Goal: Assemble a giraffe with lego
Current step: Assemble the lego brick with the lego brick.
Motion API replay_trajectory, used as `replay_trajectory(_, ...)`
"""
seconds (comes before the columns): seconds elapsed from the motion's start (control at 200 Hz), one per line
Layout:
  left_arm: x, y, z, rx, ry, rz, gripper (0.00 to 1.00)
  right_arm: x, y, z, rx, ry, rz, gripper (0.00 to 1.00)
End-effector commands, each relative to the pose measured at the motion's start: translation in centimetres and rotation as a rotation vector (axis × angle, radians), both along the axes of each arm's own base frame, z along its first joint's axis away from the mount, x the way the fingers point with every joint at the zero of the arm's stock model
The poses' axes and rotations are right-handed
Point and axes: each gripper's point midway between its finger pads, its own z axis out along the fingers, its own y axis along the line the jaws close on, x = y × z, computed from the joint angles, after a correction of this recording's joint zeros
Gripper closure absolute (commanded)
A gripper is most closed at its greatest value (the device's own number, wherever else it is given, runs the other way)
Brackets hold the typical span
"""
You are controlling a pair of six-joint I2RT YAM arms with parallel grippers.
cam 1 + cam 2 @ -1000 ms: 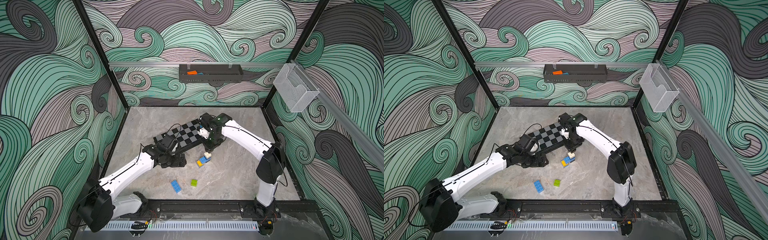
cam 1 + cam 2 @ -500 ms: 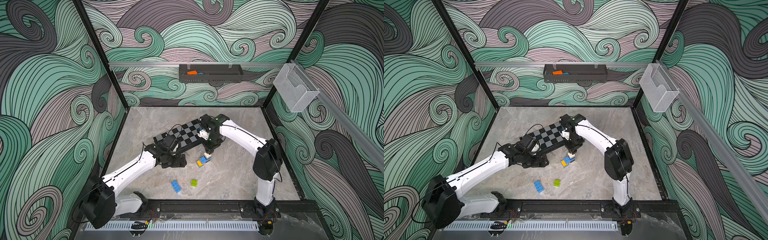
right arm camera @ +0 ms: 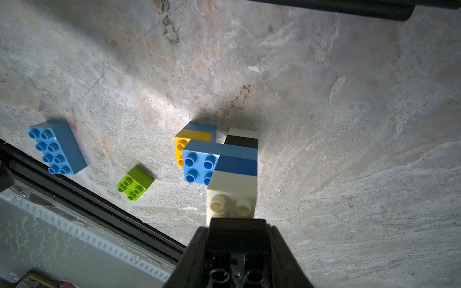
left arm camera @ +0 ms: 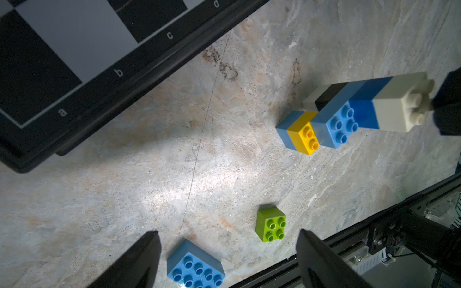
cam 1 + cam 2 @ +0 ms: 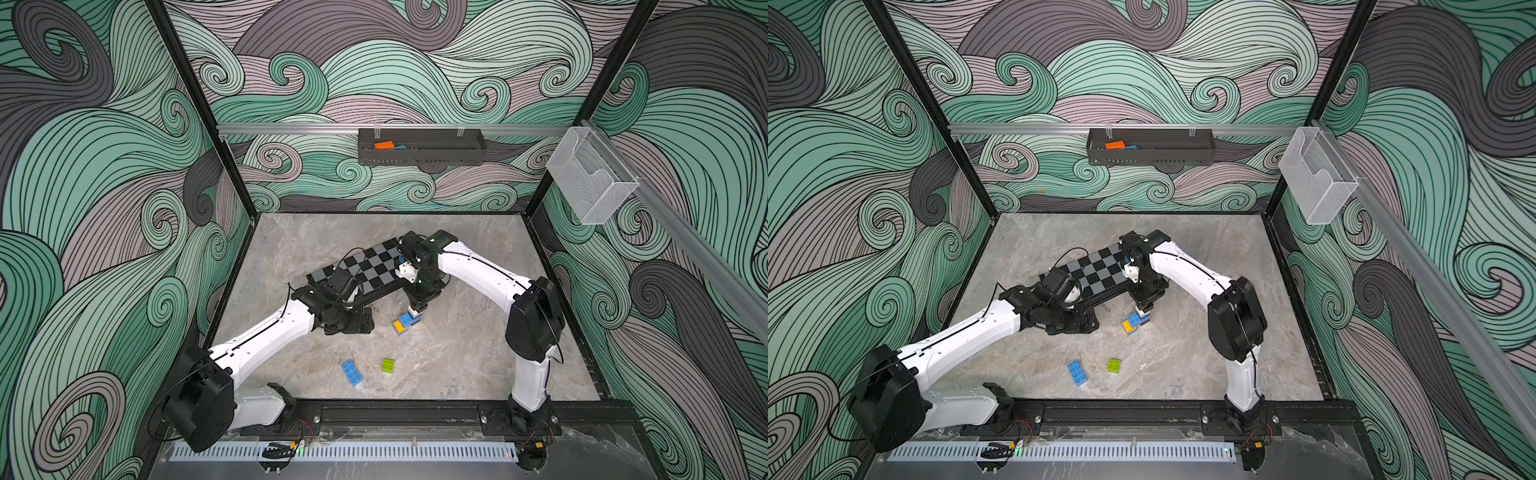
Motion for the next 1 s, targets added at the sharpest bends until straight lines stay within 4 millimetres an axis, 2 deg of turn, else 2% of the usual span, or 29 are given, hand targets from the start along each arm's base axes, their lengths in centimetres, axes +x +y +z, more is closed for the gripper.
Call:
replay_trajectory(0.0, 0.5, -0.5, 0.9, -0.007, -0.032, -0.027, 0.11, -0.5, 0.2, -0.3, -0.01, 0.013, -0.008, 0.88)
replay_trajectory(0.245, 0.3, -0.2, 0.9, 0.003, -0.035, -0.031, 0.11, -0.1, 0.9, -0.4, -0.009, 0.007, -0.01, 0.88)
replay_trajectory(0.5, 0.2, 0.0, 0.8, 0.012, -0.04, -0.034, 0.11, -0.2, 0.8, -1.3, -0.039, 0.019, -0.013, 0.88)
replay_trajectory(0.996, 0.2, 0.0, 0.8, 0.016, -0.041, -0.042, 0.11, 0.4, 1.0, -0.7, -0.039, 0.0, -0.026, 0.87)
